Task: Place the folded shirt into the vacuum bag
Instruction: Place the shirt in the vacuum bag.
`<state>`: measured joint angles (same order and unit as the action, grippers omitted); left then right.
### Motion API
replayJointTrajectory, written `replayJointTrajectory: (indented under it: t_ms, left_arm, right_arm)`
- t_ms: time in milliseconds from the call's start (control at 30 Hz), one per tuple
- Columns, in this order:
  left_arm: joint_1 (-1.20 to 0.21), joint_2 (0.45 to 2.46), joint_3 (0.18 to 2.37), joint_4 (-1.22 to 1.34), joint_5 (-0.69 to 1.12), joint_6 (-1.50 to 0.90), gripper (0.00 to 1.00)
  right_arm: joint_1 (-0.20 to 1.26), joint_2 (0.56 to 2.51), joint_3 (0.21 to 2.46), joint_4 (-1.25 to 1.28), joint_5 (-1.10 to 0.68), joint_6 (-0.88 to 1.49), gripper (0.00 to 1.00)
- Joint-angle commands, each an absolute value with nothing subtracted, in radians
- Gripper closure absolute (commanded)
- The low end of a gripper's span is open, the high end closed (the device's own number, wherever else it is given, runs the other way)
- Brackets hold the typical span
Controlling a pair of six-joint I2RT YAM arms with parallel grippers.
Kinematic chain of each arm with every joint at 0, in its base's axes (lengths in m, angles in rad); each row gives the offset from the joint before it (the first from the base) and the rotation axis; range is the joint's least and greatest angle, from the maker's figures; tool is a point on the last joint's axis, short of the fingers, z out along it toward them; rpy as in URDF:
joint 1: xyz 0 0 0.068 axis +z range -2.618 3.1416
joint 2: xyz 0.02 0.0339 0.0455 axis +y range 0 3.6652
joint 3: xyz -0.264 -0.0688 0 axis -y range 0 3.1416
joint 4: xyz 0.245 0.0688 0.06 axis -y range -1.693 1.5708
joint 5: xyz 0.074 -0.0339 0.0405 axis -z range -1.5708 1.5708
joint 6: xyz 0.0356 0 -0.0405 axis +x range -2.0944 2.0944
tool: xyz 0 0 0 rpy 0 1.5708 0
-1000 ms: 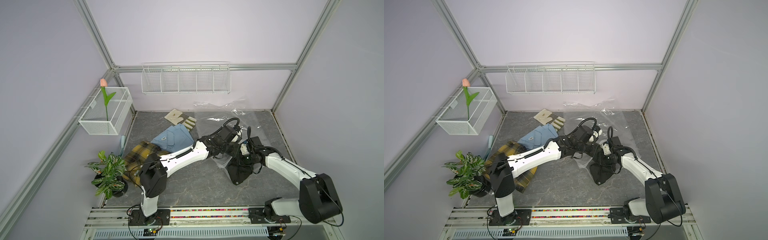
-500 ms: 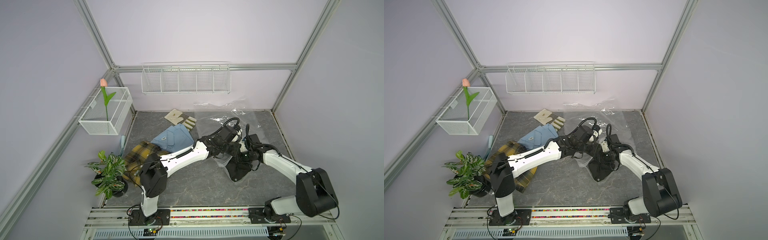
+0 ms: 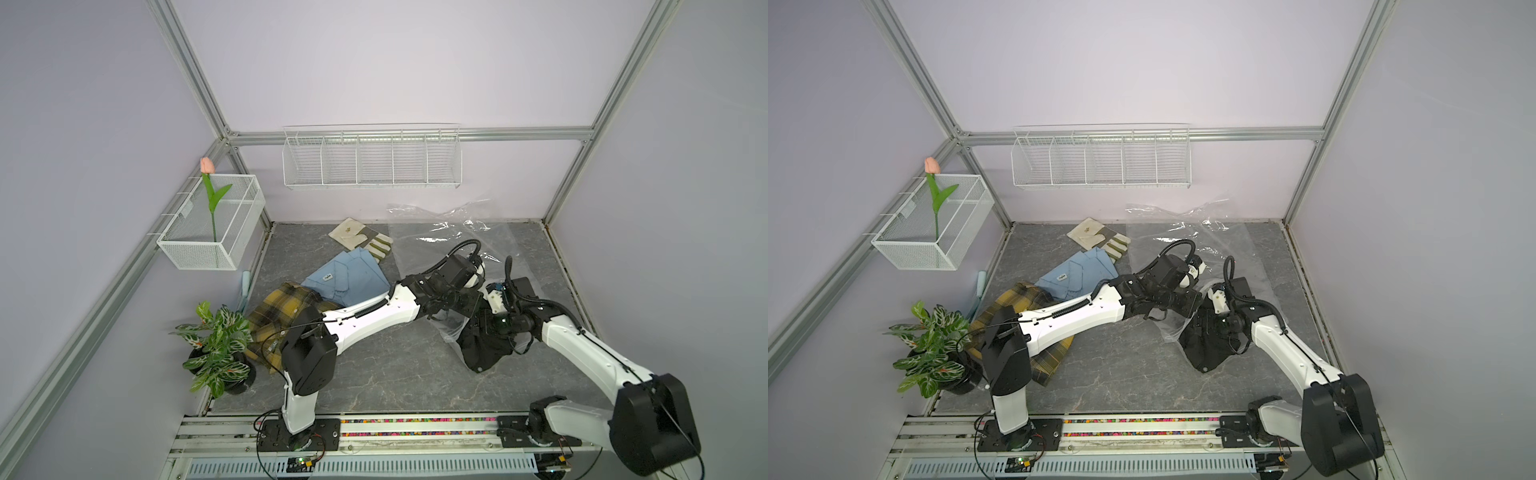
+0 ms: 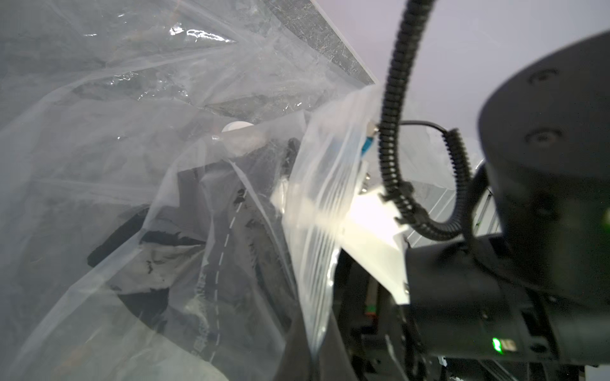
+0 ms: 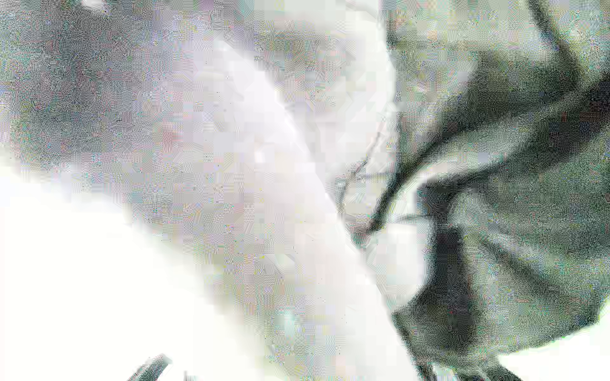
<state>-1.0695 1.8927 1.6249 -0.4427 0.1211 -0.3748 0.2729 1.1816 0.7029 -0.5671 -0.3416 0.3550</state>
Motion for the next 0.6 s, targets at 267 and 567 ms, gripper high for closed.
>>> replayJointTrajectory:
  t_ms: [267,567]
  left_arm:
    - [-1.061,1.906,1.601,-0.451,0.113,-0.385,1.00]
    - [-1.062,1.926,1.599,-0.423,0.128,-0.387,1.00]
  right_arm:
    - [0.222,0.982,0.591,-0.636,-0.433,0.507,0.01]
    - [0.173,1.023,0.637,-0.600,-0.374,0.503,0.05]
